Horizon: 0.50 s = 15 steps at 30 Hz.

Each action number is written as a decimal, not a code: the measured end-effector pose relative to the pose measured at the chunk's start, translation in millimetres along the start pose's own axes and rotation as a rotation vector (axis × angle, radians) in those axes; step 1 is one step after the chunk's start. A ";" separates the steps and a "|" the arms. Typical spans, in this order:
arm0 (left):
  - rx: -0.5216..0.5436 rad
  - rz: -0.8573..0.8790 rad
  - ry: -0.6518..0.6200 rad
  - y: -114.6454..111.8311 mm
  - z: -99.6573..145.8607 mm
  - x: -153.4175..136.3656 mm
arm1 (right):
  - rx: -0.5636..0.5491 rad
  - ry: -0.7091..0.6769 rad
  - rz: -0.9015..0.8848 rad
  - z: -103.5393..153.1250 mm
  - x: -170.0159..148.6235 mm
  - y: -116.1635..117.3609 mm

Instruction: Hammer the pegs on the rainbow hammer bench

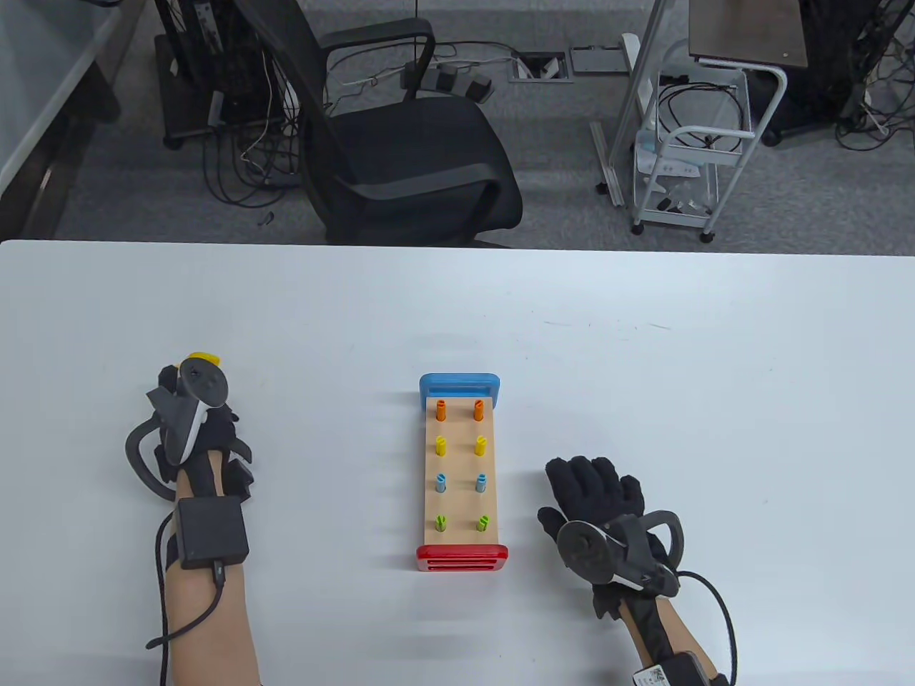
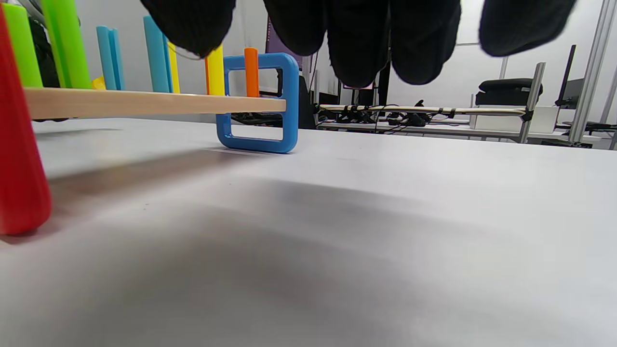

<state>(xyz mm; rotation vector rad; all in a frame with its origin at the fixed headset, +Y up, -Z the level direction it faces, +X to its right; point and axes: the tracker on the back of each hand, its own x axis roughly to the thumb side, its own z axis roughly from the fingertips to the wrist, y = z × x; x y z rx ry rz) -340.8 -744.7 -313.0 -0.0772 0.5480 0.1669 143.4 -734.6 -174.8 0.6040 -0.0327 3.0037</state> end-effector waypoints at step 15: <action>0.008 0.359 -0.654 23.4 144.0 74.7 | 0.013 -0.133 -0.351 2.0 13.9 -12.1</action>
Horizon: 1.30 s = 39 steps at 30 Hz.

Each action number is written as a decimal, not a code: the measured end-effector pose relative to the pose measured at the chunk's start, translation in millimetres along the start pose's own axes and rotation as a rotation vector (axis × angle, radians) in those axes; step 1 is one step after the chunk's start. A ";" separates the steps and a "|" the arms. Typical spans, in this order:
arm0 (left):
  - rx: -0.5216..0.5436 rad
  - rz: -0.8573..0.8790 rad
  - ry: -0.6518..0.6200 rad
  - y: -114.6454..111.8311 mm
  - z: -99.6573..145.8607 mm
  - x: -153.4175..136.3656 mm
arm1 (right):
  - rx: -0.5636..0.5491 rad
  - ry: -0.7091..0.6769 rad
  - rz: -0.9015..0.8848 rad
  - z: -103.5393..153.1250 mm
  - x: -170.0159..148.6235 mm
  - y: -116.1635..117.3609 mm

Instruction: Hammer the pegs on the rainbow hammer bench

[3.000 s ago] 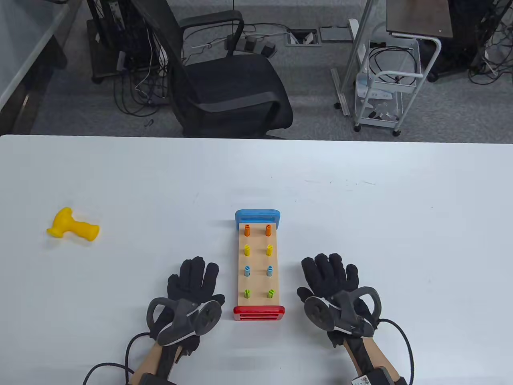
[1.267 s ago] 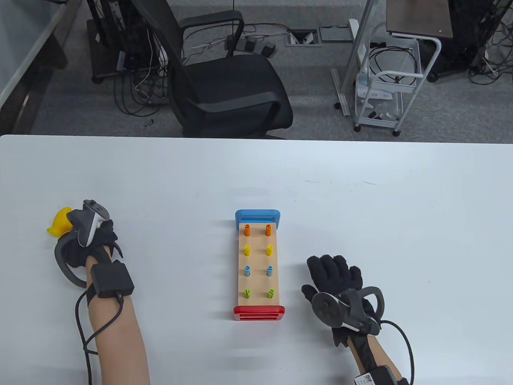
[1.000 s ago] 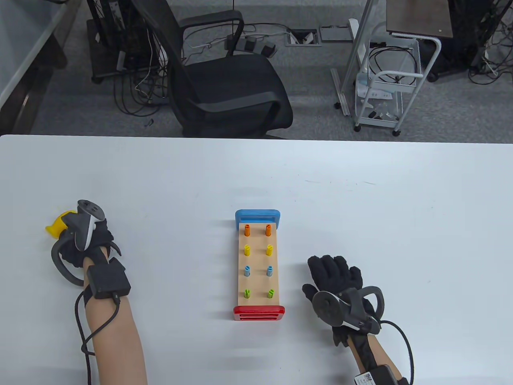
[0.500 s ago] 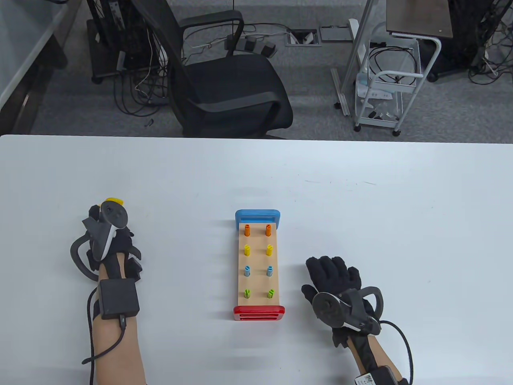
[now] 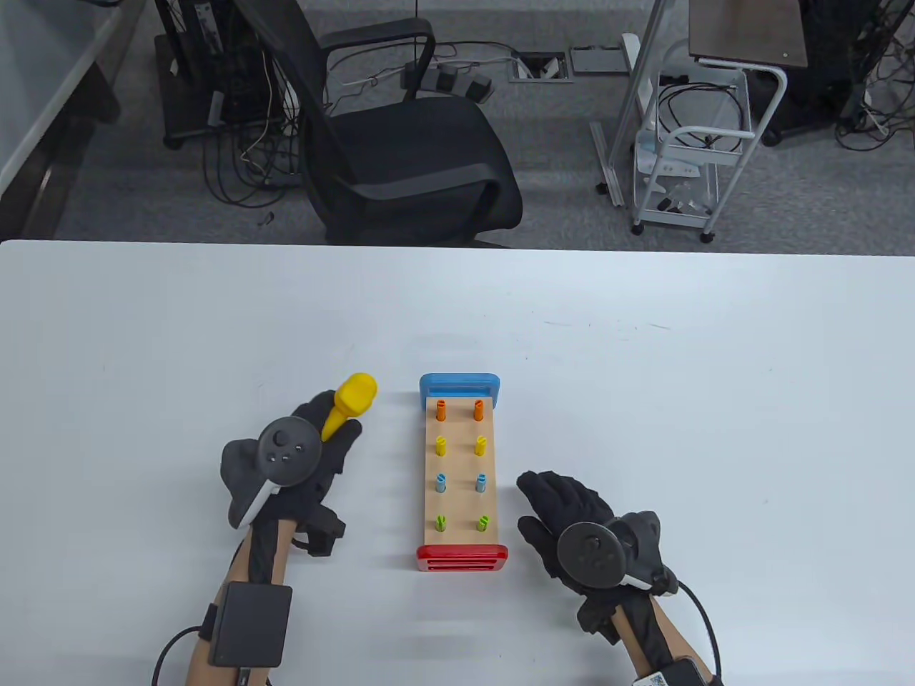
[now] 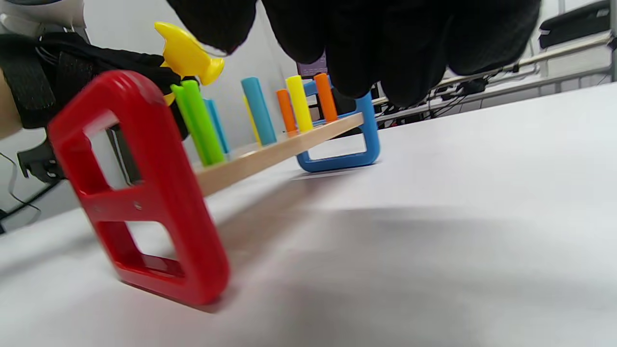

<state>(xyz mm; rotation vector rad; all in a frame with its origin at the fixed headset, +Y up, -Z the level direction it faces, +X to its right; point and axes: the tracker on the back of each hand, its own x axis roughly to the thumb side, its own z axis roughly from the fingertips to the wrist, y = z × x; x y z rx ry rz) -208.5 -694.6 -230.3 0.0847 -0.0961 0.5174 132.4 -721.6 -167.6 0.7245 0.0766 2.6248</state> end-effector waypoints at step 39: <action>-0.218 0.001 -0.424 -12.3 61.9 59.7 | 0.329 -0.058 -0.088 -7.1 19.4 40.7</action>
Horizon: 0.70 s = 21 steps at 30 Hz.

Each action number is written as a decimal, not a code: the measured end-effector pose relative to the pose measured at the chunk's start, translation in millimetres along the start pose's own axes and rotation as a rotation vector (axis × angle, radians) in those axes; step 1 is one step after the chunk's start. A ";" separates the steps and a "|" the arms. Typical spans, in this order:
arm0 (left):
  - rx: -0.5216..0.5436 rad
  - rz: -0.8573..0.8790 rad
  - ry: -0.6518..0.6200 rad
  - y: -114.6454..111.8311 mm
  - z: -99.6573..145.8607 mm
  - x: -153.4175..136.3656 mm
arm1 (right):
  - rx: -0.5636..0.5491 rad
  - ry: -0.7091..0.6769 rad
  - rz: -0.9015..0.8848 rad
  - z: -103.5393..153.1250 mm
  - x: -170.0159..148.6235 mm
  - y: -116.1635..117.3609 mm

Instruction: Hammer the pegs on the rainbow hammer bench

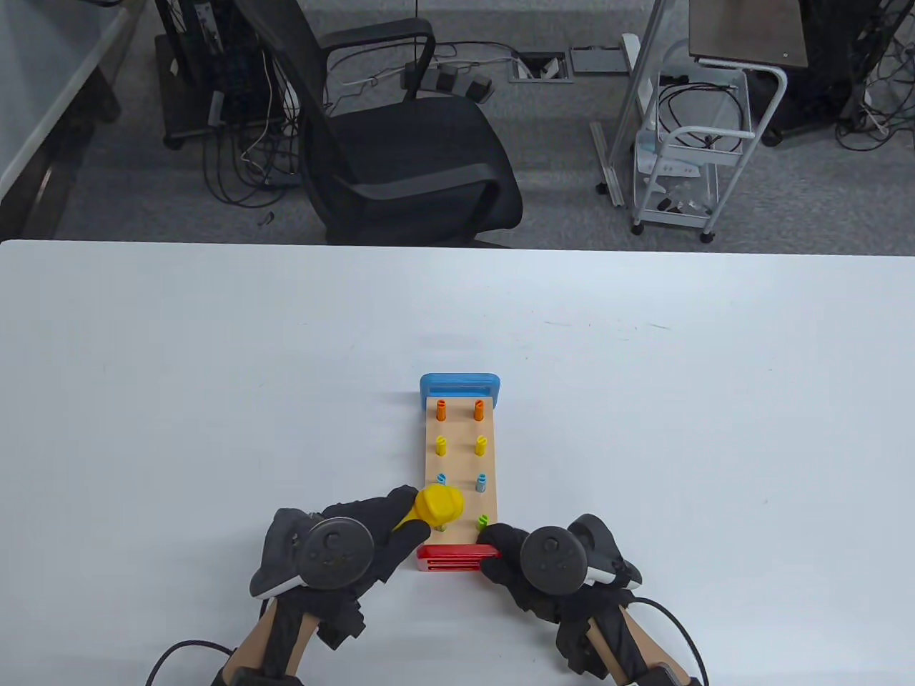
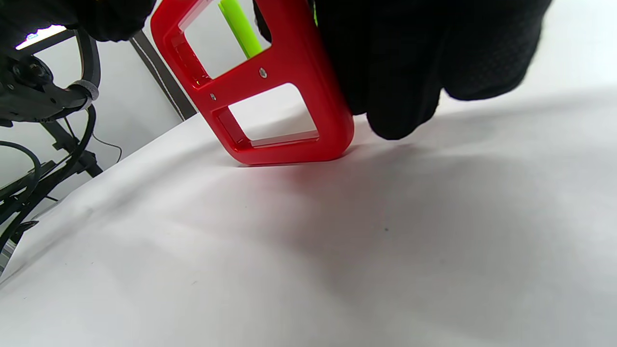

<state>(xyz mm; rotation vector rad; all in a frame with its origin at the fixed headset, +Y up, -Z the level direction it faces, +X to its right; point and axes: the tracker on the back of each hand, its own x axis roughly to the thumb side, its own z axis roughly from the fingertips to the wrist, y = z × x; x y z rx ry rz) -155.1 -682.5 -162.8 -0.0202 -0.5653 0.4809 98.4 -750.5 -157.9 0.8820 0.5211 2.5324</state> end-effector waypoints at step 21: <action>-0.134 -0.151 0.071 -13.4 -4.6 -3.5 | 0.005 0.008 0.006 -0.9 0.8 2.0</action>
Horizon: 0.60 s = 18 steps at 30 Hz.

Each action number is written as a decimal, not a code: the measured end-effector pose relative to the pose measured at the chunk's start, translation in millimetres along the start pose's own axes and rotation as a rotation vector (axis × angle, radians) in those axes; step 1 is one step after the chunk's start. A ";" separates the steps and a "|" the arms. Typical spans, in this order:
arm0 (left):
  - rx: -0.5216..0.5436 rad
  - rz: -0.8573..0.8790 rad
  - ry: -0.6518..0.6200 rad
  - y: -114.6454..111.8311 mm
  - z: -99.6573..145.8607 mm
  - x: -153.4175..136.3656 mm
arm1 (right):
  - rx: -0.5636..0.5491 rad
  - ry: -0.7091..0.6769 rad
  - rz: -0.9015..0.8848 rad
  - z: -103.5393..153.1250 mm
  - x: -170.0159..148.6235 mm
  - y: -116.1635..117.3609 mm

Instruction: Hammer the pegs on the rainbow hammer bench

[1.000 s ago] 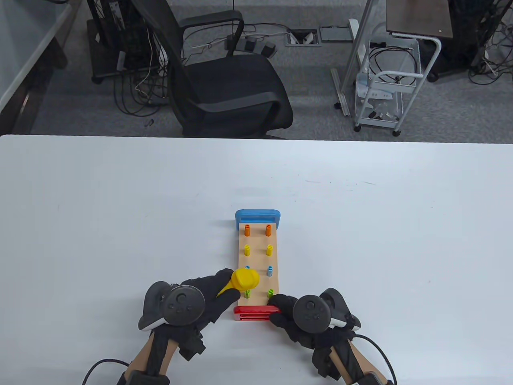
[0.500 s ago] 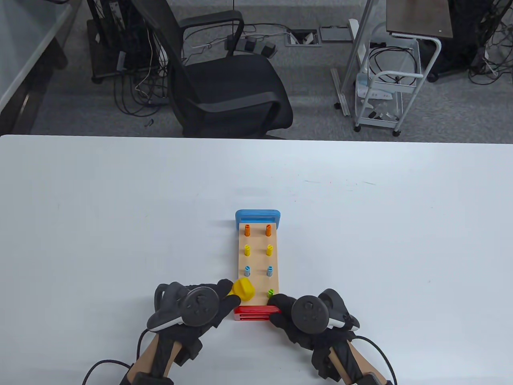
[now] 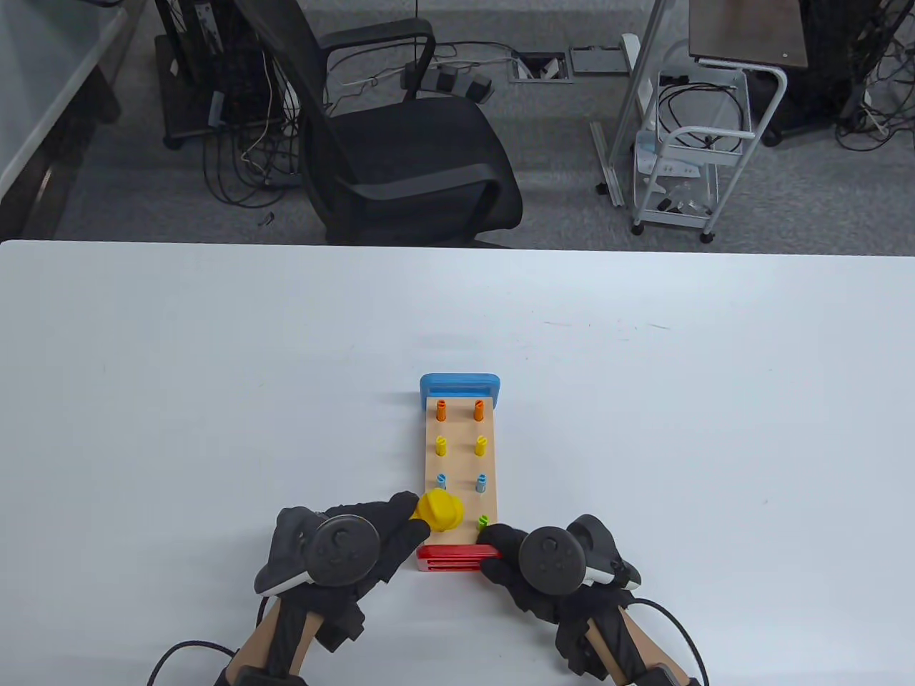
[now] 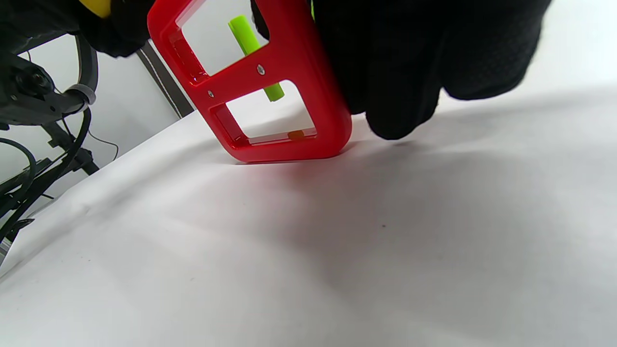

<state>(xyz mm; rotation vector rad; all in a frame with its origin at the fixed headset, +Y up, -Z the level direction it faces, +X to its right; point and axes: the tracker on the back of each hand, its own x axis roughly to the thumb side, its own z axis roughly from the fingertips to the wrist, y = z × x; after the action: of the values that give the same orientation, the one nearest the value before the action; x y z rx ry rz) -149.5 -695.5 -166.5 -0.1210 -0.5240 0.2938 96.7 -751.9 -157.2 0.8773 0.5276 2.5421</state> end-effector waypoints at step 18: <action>0.150 0.024 -0.054 5.1 3.6 11.0 | 0.001 0.003 -0.004 -0.5 -0.4 1.0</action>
<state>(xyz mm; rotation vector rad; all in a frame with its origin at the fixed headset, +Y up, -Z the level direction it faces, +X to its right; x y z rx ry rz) -143.5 -687.2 -159.2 0.0261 -0.5530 0.3590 96.4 -753.1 -157.3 0.8727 0.5311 2.5400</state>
